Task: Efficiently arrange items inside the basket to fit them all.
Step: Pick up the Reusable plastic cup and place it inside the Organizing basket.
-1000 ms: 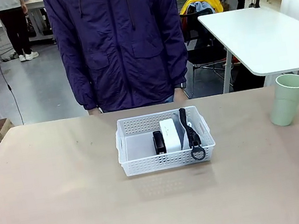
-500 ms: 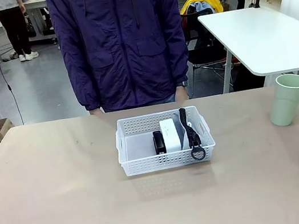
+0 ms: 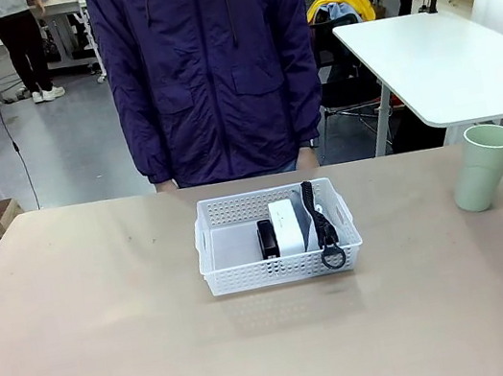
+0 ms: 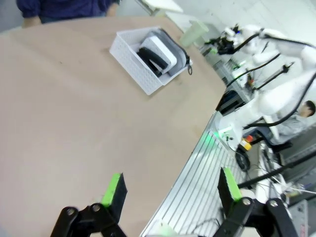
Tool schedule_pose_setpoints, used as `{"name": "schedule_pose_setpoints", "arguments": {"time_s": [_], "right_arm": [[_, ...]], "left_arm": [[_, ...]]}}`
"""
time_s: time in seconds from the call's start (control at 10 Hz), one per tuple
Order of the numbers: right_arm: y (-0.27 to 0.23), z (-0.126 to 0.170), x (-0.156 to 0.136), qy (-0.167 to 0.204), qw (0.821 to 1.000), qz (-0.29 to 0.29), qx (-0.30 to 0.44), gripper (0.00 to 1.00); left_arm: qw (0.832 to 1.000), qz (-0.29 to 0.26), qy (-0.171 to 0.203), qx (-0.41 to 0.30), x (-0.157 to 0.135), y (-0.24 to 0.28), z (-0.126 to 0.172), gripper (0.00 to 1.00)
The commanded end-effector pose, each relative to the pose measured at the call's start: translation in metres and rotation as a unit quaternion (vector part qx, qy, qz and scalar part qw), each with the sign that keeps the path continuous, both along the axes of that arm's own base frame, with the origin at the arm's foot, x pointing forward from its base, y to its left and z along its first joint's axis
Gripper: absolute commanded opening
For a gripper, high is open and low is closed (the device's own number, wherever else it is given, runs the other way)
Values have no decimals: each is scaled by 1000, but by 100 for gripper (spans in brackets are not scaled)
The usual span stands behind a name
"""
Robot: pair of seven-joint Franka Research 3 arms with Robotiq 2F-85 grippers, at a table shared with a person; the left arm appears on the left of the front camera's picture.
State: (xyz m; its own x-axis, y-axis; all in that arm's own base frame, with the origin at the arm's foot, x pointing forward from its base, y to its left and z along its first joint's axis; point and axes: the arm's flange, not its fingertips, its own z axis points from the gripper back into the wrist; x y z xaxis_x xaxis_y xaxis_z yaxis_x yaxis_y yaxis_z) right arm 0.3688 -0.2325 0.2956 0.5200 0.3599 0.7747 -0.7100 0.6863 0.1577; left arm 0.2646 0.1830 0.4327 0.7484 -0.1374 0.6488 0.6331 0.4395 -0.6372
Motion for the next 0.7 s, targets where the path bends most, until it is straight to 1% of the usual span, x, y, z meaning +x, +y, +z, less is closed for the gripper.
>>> {"name": "schedule_pose_setpoints", "arguments": {"time_s": [0.0, 0.1, 0.3, 0.4, 0.6], "right_arm": [[-9, -21, 28, -27, 999, 5, -23, 100], [-8, -28, 38, -29, 999, 15, -19, 100], [-7, -42, 59, -17, 999, 32, -15, 100], [-5, -47, 69, -29, 998, 52, -1, 100], [8, -53, 87, -42, 995, 95, -13, 100]], "left_arm": [[1000, -5, -11, -5, -2, 0, 0, 97], [1000, -5, -11, -5, -2, 0, 0, 97], [1000, -5, -11, -5, -2, 0, 0, 97], [1000, -5, -11, -5, -2, 0, 0, 97], [1000, -5, -11, -5, -2, 0, 0, 97]]}}
